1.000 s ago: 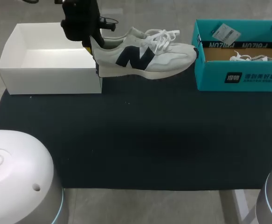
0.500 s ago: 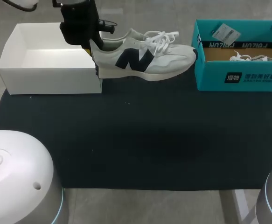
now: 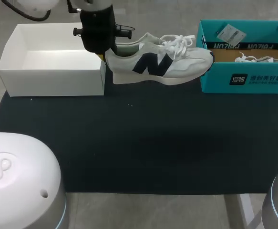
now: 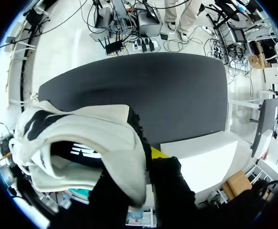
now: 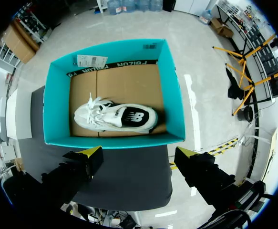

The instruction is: Take the shoe out of the shoebox, open the shoe tongue, remove and reinsert the insole, then place the shoe into the shoebox

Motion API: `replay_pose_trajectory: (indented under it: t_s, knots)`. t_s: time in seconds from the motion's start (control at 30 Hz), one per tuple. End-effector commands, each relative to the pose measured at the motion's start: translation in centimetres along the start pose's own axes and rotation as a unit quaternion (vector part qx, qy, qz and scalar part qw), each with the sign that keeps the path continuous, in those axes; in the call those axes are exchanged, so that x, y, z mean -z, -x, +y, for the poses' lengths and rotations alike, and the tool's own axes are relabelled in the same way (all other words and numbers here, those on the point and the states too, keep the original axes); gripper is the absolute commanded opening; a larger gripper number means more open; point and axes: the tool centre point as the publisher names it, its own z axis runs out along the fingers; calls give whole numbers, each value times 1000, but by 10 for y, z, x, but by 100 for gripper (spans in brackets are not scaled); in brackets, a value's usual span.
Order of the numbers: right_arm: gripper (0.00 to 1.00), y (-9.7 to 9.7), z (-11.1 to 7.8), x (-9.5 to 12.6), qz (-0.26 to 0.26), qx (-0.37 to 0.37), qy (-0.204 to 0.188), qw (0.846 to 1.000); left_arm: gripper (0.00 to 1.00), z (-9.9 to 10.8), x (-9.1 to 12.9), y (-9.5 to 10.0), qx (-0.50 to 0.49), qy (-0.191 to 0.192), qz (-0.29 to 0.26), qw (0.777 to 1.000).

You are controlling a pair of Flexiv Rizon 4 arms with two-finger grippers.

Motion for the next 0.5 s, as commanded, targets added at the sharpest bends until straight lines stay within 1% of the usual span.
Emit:
replay_pose_trajectory:
  t_s: [0.03, 0.17, 0.2, 0.4, 0.5]
  knots:
    - [100, 0, 1, 0, 0, 0, -1, 1000, 0, -7, 10, 20, 13, -12, 34, 999]
    - [100, 0, 1, 0, 0, 0, -1, 1000, 0, -13, 10, 32, 11, -26, 33, 999]
    - [100, 0, 1, 0, 0, 0, -1, 1000, 0, -14, 8, 34, 10, -29, 42, 999]
    - [100, 0, 1, 0, 0, 0, -1, 1000, 0, -16, -10, 50, 6, -37, 42, 998]
    - [100, 0, 1, 0, 0, 0, -1, 1000, 0, -19, -16, 55, 16, -22, 46, 999]
